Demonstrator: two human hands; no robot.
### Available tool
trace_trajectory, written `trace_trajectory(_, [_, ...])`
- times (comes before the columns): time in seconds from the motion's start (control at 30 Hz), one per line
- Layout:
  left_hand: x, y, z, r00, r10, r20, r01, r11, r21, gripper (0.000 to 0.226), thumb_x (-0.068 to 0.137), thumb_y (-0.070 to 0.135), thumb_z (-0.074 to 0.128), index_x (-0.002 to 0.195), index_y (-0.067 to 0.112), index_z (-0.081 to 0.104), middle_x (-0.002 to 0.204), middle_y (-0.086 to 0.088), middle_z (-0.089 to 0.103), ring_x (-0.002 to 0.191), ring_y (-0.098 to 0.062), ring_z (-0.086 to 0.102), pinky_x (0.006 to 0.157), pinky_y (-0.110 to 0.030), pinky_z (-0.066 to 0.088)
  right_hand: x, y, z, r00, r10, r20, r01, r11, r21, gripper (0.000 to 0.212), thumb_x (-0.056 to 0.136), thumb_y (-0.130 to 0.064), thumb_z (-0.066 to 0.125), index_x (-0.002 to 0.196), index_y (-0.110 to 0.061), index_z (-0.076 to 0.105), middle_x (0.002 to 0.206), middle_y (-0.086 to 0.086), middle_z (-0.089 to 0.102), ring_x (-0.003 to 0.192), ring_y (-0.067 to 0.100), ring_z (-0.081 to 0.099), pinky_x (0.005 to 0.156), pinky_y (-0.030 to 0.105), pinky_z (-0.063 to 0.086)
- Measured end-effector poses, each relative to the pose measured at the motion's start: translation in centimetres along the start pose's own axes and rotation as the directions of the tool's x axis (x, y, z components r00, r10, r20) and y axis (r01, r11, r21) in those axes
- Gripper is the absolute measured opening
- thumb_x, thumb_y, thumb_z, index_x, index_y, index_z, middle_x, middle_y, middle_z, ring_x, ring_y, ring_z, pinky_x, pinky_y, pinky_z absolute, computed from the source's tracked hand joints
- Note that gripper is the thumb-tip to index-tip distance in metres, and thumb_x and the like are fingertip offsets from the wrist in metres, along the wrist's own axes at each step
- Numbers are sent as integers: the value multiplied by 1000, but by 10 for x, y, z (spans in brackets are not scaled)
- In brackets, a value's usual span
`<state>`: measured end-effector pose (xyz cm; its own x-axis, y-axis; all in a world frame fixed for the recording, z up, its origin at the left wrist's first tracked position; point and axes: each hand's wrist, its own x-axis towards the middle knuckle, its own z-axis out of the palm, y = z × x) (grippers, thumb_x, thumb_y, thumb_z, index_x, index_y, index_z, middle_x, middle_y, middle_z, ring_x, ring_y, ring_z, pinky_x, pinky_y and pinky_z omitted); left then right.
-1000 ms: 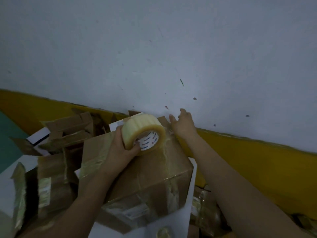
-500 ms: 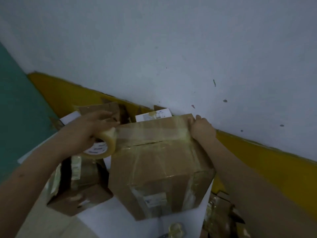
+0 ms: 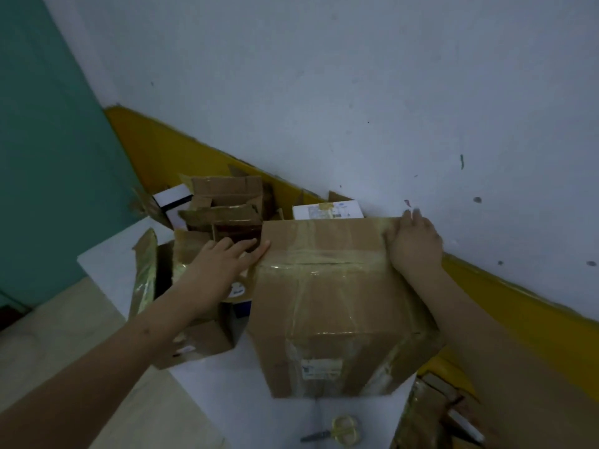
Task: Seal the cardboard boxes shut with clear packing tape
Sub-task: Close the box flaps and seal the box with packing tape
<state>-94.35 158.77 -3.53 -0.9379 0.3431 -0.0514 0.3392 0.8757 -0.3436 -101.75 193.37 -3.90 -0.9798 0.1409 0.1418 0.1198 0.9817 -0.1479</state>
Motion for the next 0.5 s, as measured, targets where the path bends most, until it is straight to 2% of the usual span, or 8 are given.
trace_trajectory(0.07, [0,1,-2,1000,-10,12,10,1000,-2,109,92,9,59,151,33,-30,168,2,13,134,-24,37,103,-37,34,-18,-42,2,982,-90,165,97,995,-36,72,102,-55,19,157,-9,13,165,18,6,150,37,11,119,56,11])
trace_trajectory(0.17, [-1,2,-4,997,-40,59,42,998,-38,105,93,7,58,154,27,-26,168,3,12,129,-25,38,102,-37,34,-46,-107,12,925,-265,273,273,962,6,81,97,-67,7,159,-16,2,166,10,-8,153,30,-8,120,57,-7])
trace_trajectory(0.23, [-1,3,-5,994,-81,72,87,994,-72,105,92,5,56,154,21,-26,167,2,15,127,-25,39,103,-36,35,-50,-122,15,910,-318,264,321,946,33,88,93,-73,5,159,-16,-2,166,8,-9,153,26,-10,120,57,-9])
trace_trajectory(0.37, [-2,17,-9,994,-88,66,94,992,-89,103,91,4,54,153,12,-27,166,-3,18,127,-27,39,104,-38,38,-37,-100,14,875,-402,269,408,912,33,89,91,-77,4,159,-20,-1,166,4,-8,153,20,-11,121,55,-6])
trace_trajectory(0.5, [2,53,-16,996,-66,57,72,992,-103,92,97,15,54,159,10,-13,166,-6,16,133,-31,38,107,-43,38,-25,-71,10,841,-468,272,477,878,35,86,90,-77,6,159,-26,-3,166,-1,-9,153,15,-10,122,51,-7])
